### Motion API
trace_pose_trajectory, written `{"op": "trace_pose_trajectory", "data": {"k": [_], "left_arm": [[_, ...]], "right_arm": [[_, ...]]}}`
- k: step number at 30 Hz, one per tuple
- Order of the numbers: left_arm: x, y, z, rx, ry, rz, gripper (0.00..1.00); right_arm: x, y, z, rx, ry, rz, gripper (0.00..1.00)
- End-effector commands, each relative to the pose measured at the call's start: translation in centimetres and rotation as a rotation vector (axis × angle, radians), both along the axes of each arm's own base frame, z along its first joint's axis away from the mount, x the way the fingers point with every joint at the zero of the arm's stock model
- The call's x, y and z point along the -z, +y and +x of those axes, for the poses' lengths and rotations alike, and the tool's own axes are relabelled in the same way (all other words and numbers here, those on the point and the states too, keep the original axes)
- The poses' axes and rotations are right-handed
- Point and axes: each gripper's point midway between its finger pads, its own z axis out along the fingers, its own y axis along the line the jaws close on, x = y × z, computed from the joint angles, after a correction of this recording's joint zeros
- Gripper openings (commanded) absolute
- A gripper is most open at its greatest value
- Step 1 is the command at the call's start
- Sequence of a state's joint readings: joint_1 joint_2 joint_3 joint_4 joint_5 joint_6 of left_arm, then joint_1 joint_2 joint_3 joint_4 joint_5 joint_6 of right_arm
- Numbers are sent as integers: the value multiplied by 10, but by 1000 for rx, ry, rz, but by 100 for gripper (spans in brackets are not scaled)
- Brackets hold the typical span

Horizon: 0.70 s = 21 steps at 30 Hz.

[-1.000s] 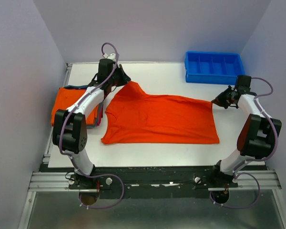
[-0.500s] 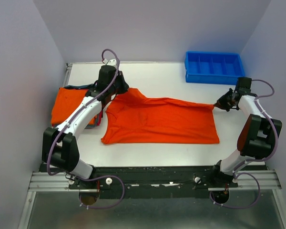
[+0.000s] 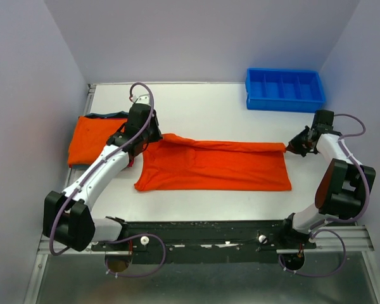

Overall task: Fold and stack the t-shirts
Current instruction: Fold the other side of the tshirt into a rectangle

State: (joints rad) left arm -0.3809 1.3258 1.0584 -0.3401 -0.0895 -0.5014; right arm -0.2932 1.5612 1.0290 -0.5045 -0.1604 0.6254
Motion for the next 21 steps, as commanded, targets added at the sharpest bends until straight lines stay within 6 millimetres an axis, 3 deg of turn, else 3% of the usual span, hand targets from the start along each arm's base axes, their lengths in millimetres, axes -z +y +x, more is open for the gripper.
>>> {"op": "trace_pose_trajectory", "data": {"k": [1, 11, 21], "left_arm": [[-6, 18, -15, -58, -12, 42, 0], [11, 20, -48, -44, 44, 56, 0], [62, 20, -94, -82, 177, 23, 0]], "right_arm": [[2, -8, -12, 18, 19, -44, 1], [23, -11, -21, 43, 58, -28, 1], [46, -12, -32, 71, 107, -28, 1]]}}
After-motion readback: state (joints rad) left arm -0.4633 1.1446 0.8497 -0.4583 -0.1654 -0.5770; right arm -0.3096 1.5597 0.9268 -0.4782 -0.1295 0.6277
